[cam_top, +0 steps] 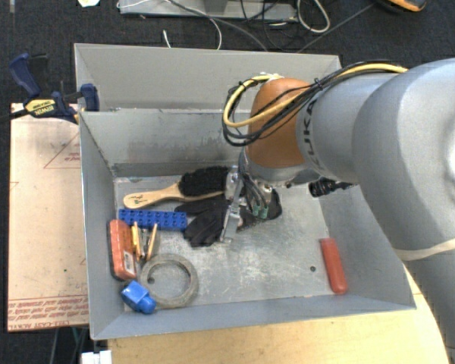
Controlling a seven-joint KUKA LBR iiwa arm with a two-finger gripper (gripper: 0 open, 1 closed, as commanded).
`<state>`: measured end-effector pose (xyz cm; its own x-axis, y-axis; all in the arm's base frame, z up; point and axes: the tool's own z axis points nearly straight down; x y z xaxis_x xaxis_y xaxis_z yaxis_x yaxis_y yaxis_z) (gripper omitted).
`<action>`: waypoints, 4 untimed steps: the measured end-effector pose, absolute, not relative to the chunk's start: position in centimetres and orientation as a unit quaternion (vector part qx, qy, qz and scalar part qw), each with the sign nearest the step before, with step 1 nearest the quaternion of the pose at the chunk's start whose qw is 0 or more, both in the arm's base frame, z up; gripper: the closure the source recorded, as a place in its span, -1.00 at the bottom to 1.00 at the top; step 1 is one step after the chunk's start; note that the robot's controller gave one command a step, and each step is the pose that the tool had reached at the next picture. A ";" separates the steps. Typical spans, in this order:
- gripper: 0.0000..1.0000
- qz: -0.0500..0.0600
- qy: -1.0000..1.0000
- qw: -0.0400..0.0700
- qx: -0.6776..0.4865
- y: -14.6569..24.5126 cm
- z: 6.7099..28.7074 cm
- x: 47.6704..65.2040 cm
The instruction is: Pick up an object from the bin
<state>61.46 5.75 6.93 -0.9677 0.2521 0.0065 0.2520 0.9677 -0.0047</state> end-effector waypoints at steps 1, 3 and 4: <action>-1.00 0.004 -0.999 0.005 0.042 8.1 6.9 62.9; -1.00 0.005 -1.000 0.011 0.021 9.6 6.9 63.4; -1.00 0.004 -0.997 0.008 0.081 8.7 7.1 63.2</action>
Offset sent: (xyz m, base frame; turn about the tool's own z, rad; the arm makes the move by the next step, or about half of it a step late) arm 0.0146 0.0422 0.0007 -0.2932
